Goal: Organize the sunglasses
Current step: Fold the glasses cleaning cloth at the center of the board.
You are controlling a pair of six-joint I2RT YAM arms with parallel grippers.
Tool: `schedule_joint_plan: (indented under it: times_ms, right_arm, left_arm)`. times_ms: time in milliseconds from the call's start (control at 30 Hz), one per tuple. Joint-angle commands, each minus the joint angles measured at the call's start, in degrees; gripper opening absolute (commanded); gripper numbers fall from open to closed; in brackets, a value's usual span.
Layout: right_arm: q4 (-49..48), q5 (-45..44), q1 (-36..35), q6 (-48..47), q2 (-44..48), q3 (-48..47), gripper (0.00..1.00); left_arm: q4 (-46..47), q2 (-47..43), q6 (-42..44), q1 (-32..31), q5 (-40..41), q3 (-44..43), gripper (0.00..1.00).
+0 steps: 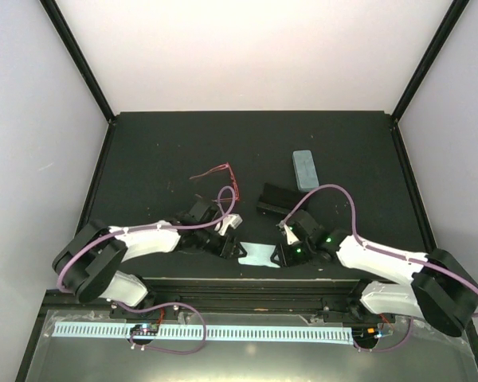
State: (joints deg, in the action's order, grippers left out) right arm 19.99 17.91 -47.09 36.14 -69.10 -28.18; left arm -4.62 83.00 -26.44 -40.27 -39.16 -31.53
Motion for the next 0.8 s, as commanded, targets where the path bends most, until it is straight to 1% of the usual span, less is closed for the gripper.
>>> schedule_joint_plan:
  times_ms: [0,133,233,333,433,500,667,700,767]
  right_arm:
    - [3.1,-0.8,0.2,0.6,4.0,-0.3,0.35]
    - [2.3,-2.3,0.2,0.4,2.6,-2.3,0.35]
    - [0.1,-1.8,0.0,0.8,-1.2,-4.1,0.31]
    - [-3.1,-1.0,-0.5,1.8,-4.5,-4.9,0.27]
    - [-5.1,-0.1,-1.2,3.0,-7.4,-4.8,0.25]
    - [-5.3,0.1,-1.8,3.8,-8.8,-4.2,0.23]
    - [-3.3,-0.5,-2.3,6.8,-8.0,0.0,0.22]
    - [-1.4,-1.8,-2.3,7.6,-7.2,0.6,0.21]
    - [5.2,-7.8,-2.5,9.3,-5.3,0.6,0.21]
  left_arm:
    - [1.1,-4.2,0.8,-0.4,-1.6,1.3,0.37]
    - [4.3,-5.1,-1.4,-0.4,-2.4,0.8,0.33]
    - [7.9,-2.4,-3.7,-0.8,-3.6,-0.5,0.26]
    - [9.1,1.4,-4.9,-1.9,-3.2,-2.3,0.20]
    - [9.1,4.7,-6.2,-3.3,-1.2,-3.2,0.16]
    - [7.5,5.6,-6.6,-4.1,2.2,-3.1,0.14]
    - [3.6,6.8,-7.6,-5.2,8.3,-1.1,0.13]
    - [2.7,6.9,-7.8,-5.3,9.3,-0.5,0.12]
    - [1.1,6.5,-7.8,-5.3,11.2,0.8,0.11]
